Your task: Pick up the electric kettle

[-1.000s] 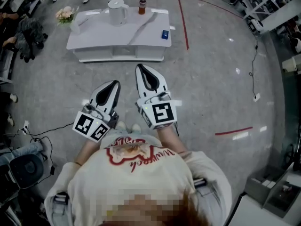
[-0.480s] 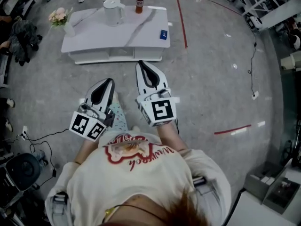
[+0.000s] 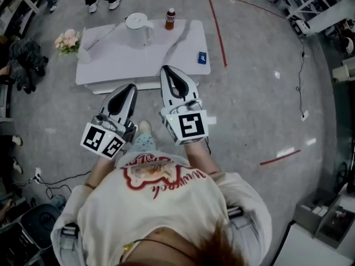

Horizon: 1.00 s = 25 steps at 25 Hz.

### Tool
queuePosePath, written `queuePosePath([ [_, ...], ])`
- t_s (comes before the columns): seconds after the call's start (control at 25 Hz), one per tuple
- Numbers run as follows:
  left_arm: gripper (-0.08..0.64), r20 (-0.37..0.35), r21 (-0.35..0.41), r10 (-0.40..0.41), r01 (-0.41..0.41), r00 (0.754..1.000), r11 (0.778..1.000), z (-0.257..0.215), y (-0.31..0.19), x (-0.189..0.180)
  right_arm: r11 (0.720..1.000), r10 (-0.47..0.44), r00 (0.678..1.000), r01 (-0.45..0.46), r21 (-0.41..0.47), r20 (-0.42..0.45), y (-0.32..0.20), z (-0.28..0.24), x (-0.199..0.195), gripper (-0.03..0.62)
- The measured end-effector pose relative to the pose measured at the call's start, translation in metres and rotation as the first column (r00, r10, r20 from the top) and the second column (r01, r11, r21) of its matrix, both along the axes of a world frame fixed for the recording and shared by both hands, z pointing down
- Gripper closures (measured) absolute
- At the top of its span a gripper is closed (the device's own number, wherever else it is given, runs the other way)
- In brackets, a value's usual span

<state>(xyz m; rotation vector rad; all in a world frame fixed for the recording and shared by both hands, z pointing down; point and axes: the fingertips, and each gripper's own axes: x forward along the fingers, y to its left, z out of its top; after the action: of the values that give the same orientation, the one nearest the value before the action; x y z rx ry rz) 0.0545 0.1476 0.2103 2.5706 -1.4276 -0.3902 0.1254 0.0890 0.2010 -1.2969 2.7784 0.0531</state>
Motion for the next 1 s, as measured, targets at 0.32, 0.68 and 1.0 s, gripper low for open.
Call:
queuePosePath([
  [0.32,0.547,-0.01,0.026,0.004,-0.004,1.0,1.0,-0.019,-0.077,-0.068,0.999,0.023,1.0,-0.024,0.037,0.021,-0.075,-0.018,-0.069,0.577],
  [0.68,0.548,-0.039,0.005,0.012,-0.012,0.999,1.0,-0.015,-0.117,-0.087,1.0,0.02,1.0,-0.02,0.006,-0.007,-0.113,-0.01,-0.094,0.577],
  [1.0,0.548,-0.043,-0.033,-0.036,0.035,0.998,0.999,0.007,-0.139,-0.12,0.999,0.026,0.999,-0.026,-0.018,-0.026,-0.127,0.01,-0.107,0.577],
])
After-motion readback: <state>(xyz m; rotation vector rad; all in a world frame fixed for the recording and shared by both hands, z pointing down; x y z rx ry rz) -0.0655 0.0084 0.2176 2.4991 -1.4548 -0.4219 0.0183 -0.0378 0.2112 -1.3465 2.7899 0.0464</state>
